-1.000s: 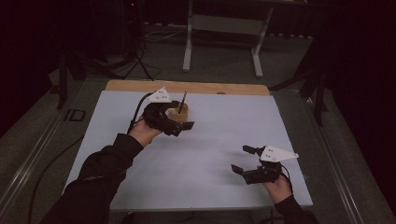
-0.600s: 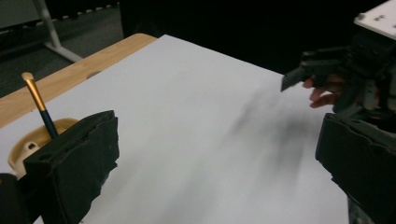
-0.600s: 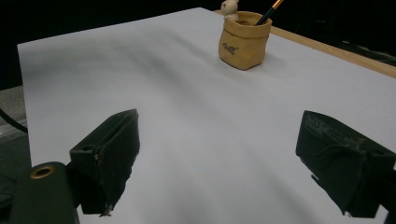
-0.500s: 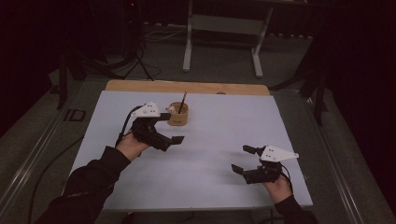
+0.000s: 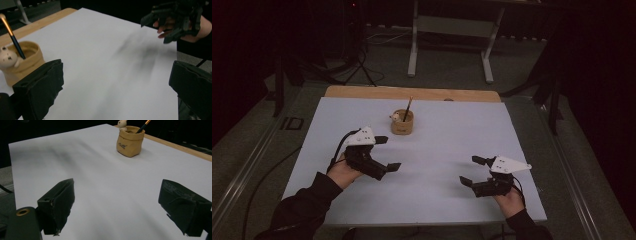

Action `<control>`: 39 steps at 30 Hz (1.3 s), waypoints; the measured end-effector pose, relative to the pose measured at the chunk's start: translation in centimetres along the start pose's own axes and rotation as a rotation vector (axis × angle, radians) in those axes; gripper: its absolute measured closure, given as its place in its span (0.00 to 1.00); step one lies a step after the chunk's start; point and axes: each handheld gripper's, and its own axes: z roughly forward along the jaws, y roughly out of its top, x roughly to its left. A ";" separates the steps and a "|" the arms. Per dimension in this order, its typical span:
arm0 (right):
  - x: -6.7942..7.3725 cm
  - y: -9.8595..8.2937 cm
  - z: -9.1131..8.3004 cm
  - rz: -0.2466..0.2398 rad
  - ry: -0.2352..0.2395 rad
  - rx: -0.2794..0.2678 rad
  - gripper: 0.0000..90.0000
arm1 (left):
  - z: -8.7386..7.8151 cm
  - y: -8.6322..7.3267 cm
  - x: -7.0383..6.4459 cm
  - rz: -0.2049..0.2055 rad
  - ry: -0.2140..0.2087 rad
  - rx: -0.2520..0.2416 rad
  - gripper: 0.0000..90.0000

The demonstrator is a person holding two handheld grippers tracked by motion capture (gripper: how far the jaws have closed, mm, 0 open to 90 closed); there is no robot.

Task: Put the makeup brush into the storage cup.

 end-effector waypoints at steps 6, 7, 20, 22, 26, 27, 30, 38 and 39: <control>0.0 0.0 0.0 0.003 0.001 0.000 0.15 | -0.3 -1.5 -0.5 0.010 -0.012 0.004 0.00; 0.0 0.0 0.0 0.003 0.001 0.000 0.15 | -0.3 -1.7 -0.6 0.010 -0.011 0.009 0.00; 0.1 -0.1 0.1 -0.001 -0.001 0.005 0.15 | -0.9 -5.2 -0.6 -0.005 -0.039 -0.017 0.00; 0.0 -0.1 0.0 0.003 -0.001 0.006 0.15 | -1.1 -5.8 -0.5 -0.020 -0.044 -0.026 0.00; 0.0 -0.1 0.1 0.000 -0.002 0.007 0.15 | -1.4 -7.0 -0.4 -0.032 -0.046 -0.007 0.00; 0.0 -0.1 0.1 -0.001 -0.002 0.008 0.15 | -1.5 -7.2 -0.4 -0.025 -0.045 -0.002 0.00; 0.0 -0.1 0.1 0.000 -0.001 0.009 0.15 | -1.7 -8.1 -0.3 -0.027 -0.053 -0.002 0.00; 0.0 -0.2 0.1 -0.001 0.003 0.013 0.15 | -2.3 -10.0 0.5 -0.049 -0.023 0.001 0.00; 0.0 -0.2 0.1 -0.002 0.004 0.013 0.15 | -2.3 -10.2 0.6 -0.053 -0.021 0.002 0.00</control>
